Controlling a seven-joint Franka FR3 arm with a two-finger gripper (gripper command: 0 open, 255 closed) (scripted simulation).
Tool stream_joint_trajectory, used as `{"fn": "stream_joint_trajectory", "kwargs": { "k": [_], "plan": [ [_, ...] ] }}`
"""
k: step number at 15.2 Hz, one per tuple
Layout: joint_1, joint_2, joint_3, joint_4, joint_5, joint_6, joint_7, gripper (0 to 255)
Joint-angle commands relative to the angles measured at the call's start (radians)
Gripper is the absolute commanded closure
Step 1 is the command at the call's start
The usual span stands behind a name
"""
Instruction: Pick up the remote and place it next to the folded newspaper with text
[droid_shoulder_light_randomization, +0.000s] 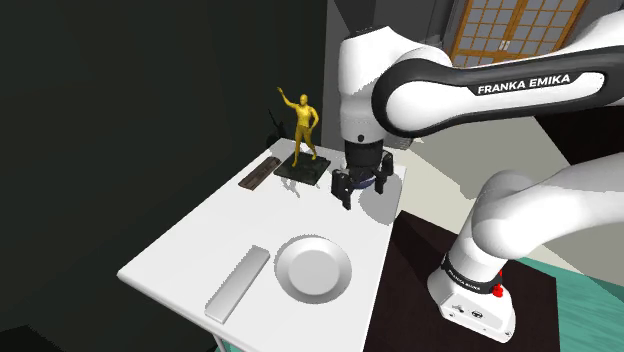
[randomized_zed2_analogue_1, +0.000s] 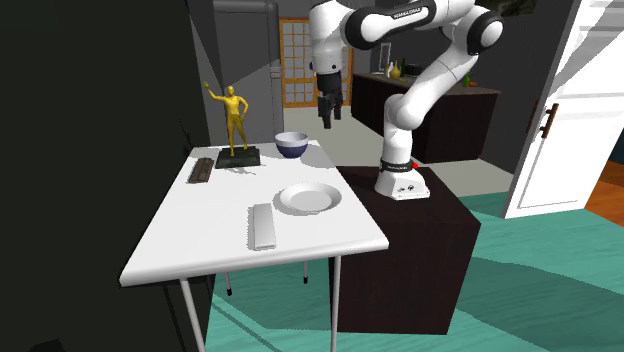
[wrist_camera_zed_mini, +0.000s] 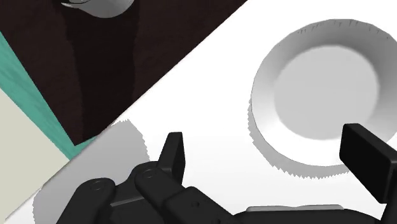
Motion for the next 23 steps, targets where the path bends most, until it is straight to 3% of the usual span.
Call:
{"fn": "stream_joint_trajectory", "kwargs": {
  "k": [1, 8, 13, 16, 18, 20, 23],
  "plan": [
    [-0.01, 0.042, 0.063, -0.008, 0.043, 0.065, 0.096, 0],
    [-0.092, 0.245, 0.285, 0.05, 0.113, 0.273, 0.419, 0],
    [-0.209, 0.454, 0.466, 0.135, 0.05, 0.431, 0.687, 0],
    [-0.3, 0.624, 0.584, 0.2, -0.082, 0.521, 0.9, 0],
    [-0.343, 0.774, 0.642, 0.251, -0.242, 0.567, 1.085, 0],
    [-0.315, 0.93, 0.627, 0.312, -0.423, 0.587, 1.278, 0],
    [-0.184, 1.09, 0.507, 0.416, -0.586, 0.592, 1.477, 0]
  ]
}}
